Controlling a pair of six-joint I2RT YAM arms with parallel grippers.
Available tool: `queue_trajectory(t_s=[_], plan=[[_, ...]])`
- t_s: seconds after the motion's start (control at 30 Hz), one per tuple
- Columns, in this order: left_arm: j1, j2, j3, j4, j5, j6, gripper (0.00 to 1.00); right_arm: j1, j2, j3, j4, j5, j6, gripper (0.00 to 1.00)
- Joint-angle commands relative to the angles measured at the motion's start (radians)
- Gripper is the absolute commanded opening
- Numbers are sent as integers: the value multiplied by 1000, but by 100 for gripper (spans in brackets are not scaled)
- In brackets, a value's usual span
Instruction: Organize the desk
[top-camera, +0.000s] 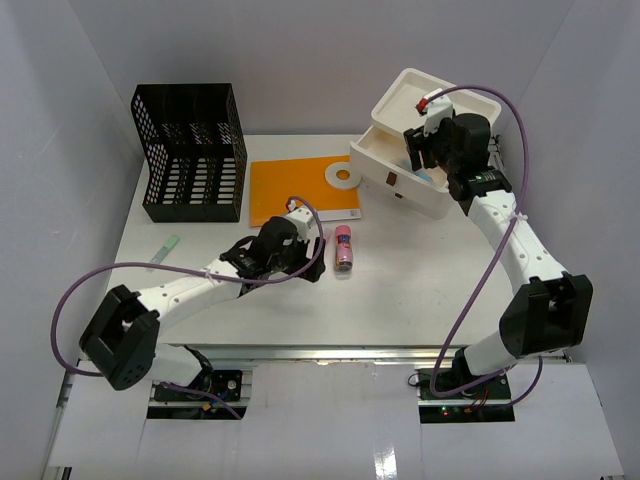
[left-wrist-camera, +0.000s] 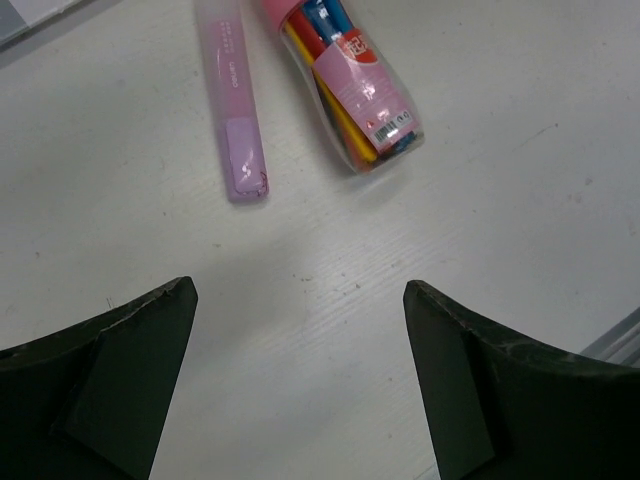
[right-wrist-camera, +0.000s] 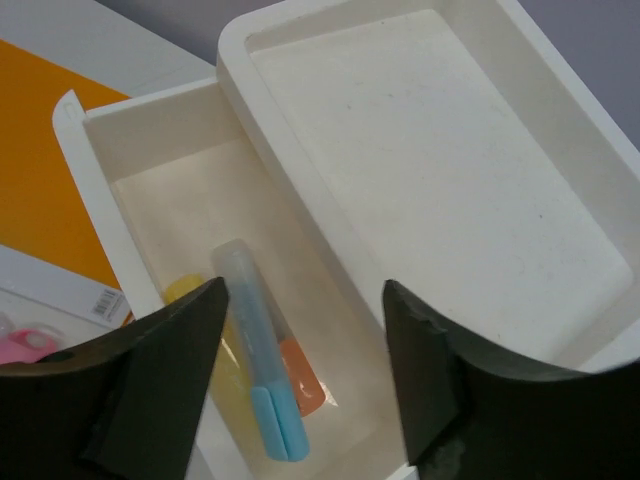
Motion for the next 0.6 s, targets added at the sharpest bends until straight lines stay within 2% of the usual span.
queue_trajectory(t_s=[0.0, 0.1, 0.17, 0.3, 0.47, 0.57], plan=[[19, 99, 110, -19, -24, 22, 91, -4, -84, -13, 54, -26, -3, 79], [20, 182, 162, -31, -36, 21, 84, -4, -167, -37, 24, -123, 7, 90], [20, 223, 190, -44, -48, 20, 82, -4, -230, -82, -5, -253, -6, 98], [20, 332, 266, -73, -74, 21, 77, -4, -397, -252, -4, -504, 23, 92], [20, 455, 362, -110, -115, 33, 73, -16, -551, -496, 77, -634, 55, 90], [20, 516, 411, -129, -151, 44, 71, -29, -587, -568, 75, -660, 32, 90]])
